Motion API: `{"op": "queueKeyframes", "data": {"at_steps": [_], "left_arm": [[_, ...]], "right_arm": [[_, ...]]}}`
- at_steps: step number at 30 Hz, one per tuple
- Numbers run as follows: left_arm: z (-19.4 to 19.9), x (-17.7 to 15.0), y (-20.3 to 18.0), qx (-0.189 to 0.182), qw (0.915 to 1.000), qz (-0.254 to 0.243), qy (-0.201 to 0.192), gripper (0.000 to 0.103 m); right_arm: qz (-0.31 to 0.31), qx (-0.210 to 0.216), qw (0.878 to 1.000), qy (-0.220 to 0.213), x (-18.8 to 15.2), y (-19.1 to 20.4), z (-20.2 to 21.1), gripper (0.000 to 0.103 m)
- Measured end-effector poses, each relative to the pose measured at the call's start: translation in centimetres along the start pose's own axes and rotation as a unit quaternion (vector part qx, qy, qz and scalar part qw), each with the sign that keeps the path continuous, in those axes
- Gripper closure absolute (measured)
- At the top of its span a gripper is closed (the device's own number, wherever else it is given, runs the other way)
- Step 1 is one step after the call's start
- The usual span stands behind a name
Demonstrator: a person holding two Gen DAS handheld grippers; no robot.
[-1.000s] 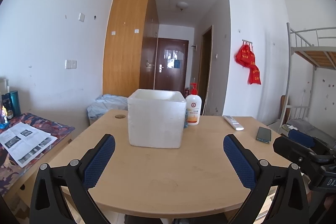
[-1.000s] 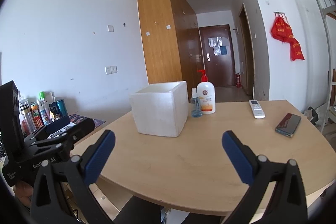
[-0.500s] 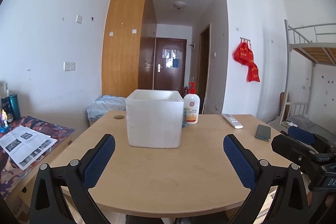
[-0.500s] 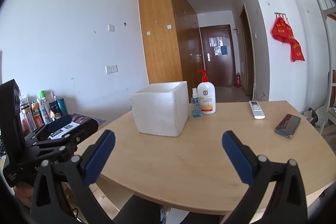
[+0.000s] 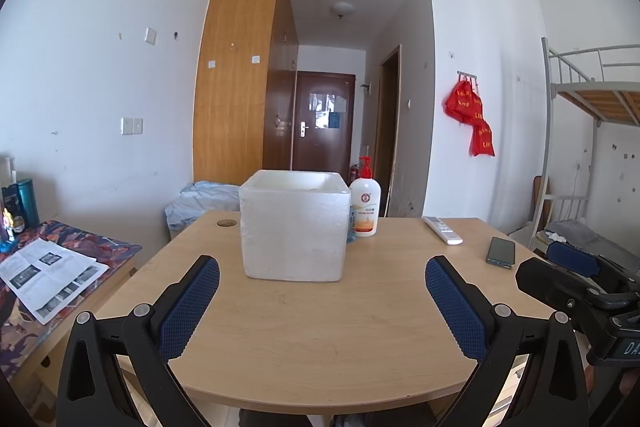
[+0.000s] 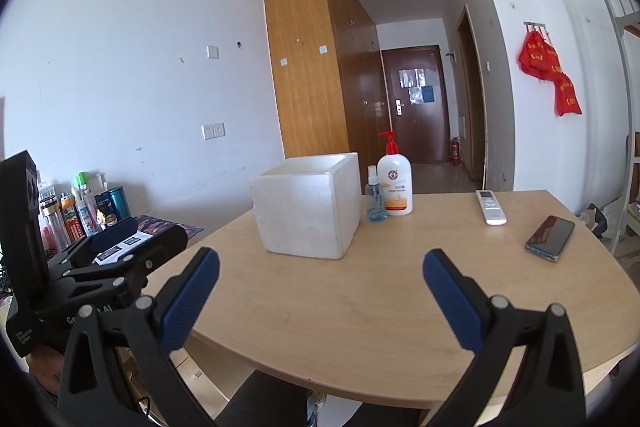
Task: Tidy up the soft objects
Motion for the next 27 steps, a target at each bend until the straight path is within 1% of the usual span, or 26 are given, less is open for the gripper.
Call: {"op": "queueKeyframes", "data": {"at_steps": [27], "left_arm": [[0.0, 0.12, -0.01, -0.001, 1.0, 0.0, 0.0, 0.0]], "right_arm": [[0.0, 0.001, 1.0, 0.001, 0.11, -0.16, -0.11, 0.0]]}}
Point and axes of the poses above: each gripper's, at about its wrist camera, not at the fingertips, and z roughly against the way its jaws point, y to its left, x to its top, the point moved 1 cm from there along -z, roughly the way its jaws point
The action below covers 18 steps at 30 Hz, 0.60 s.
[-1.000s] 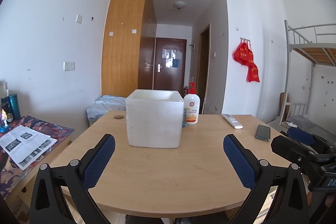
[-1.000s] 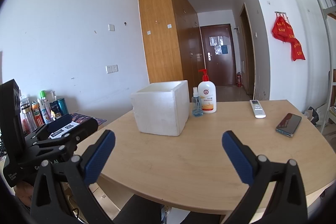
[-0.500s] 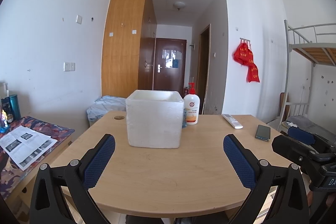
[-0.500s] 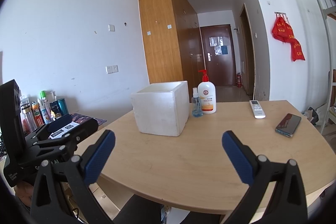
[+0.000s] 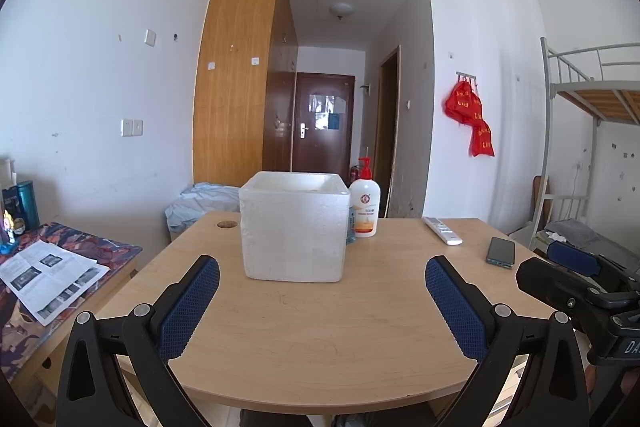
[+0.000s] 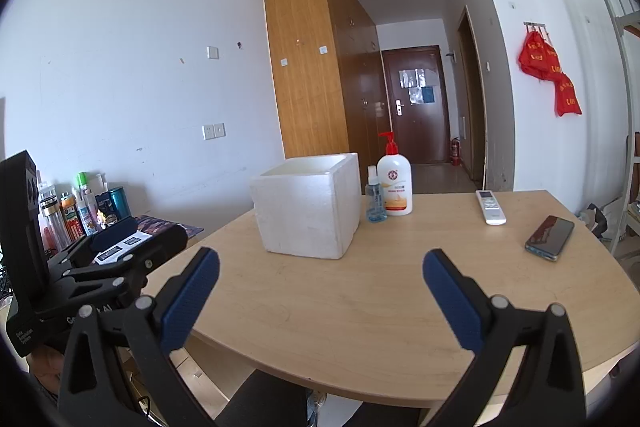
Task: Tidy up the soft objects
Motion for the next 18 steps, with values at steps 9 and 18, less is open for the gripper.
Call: {"op": "queueKeyframes", "data": {"at_steps": [9, 18], "left_arm": [[0.07, 0.03, 0.03, 0.0, 1.0, -0.001, 0.0, 0.0], [0.12, 0.04, 0.06, 0.003, 1.0, -0.001, -0.003, 0.0]], "right_arm": [[0.001, 0.001, 1.0, 0.0, -0.19, -0.08, 0.04, 0.0], [0.001, 0.002, 1.0, 0.001, -0.38, -0.13, 0.06, 0.0]]}}
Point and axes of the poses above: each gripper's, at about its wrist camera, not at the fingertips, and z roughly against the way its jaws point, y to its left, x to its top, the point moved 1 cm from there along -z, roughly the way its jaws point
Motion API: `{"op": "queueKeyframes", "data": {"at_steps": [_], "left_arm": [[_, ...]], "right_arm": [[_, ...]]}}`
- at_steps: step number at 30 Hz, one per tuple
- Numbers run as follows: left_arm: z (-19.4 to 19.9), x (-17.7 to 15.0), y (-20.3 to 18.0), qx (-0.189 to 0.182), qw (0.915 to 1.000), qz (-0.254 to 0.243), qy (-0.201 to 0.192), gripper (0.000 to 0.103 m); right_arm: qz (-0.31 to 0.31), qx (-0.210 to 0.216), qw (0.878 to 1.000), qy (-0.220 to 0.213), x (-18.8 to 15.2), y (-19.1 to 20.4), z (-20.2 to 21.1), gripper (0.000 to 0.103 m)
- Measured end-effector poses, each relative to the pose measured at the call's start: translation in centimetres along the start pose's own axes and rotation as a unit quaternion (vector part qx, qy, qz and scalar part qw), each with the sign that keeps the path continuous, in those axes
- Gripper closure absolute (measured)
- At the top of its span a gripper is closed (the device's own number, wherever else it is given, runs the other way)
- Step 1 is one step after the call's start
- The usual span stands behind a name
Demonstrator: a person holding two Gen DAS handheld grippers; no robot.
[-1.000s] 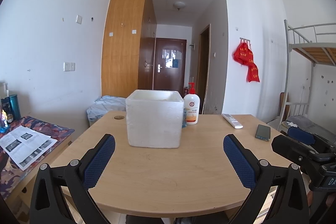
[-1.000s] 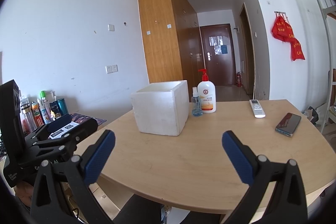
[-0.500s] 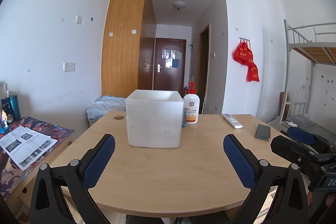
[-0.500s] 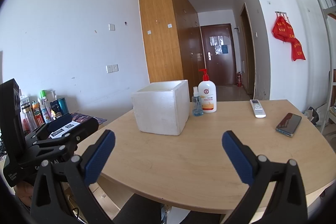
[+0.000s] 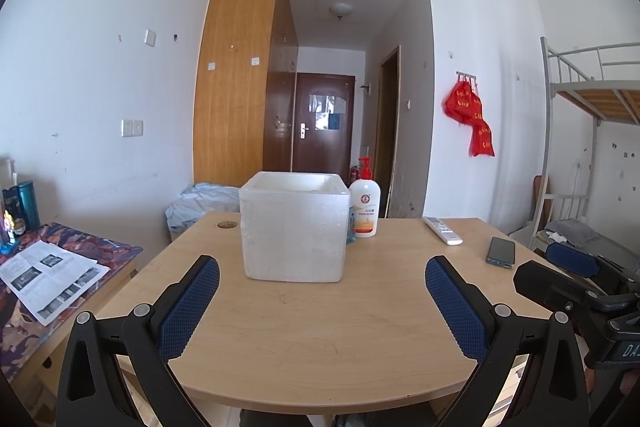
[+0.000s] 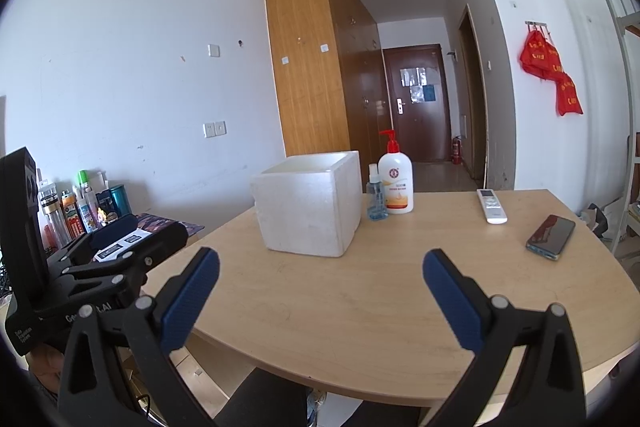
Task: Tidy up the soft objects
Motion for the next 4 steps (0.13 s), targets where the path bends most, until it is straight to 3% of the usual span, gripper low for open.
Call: {"op": "queueKeyframes", "data": {"at_steps": [4], "left_arm": [[0.02, 0.05, -0.03, 0.003, 1.0, 0.0, -0.001, 0.0]], "right_arm": [[0.0, 0.0, 1.0, 0.002, -0.09, -0.04, -0.07, 0.0]]}}
Point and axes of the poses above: each gripper's, at about its wrist camera, not at the fingertips, and z roughly against the way its jaws point, y to its left, x to its top, the point moved 1 cm from there along -z, roughly the way its jaws point
